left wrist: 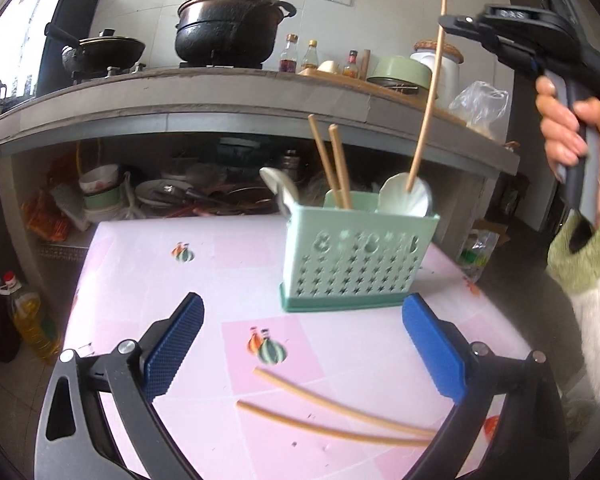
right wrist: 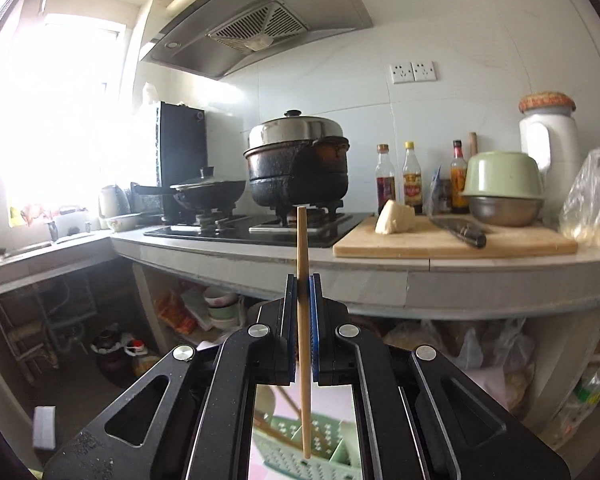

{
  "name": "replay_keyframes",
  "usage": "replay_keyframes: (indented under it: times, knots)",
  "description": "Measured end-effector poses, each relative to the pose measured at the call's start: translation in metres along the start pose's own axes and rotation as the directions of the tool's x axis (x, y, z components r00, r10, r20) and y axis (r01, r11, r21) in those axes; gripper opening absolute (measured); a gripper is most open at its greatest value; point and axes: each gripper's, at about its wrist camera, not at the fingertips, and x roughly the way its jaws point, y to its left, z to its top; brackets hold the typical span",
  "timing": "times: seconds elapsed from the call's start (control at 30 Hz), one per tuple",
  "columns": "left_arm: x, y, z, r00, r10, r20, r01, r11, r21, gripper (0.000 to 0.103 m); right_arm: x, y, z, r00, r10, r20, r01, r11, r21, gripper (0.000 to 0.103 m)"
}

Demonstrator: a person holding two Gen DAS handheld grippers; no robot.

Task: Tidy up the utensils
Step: 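Lower the right tool's chopstick into the green holder, then open the right tool and withdraw it from the holder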

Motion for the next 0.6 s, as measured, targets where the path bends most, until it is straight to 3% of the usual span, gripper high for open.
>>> replay_keyframes:
  times: [0.3, 0.6]
  knots:
    - [-0.002, 0.017, -0.023, 0.998, 0.023, -0.058, -0.025, 0.999, -0.039, 0.097, 0.067, 0.002, -0.042, 0.985, -0.082, -0.15, 0.069, 0.994, -0.09, 0.004]
    - [-0.001, 0.01, -0.032, 0.997, 0.026, -0.076, -0.026, 1.0, -0.006, 0.097, 0.095, -0.002, -0.092, 0.928, -0.118, -0.354, 0.081, 0.99, -0.117, 0.004]
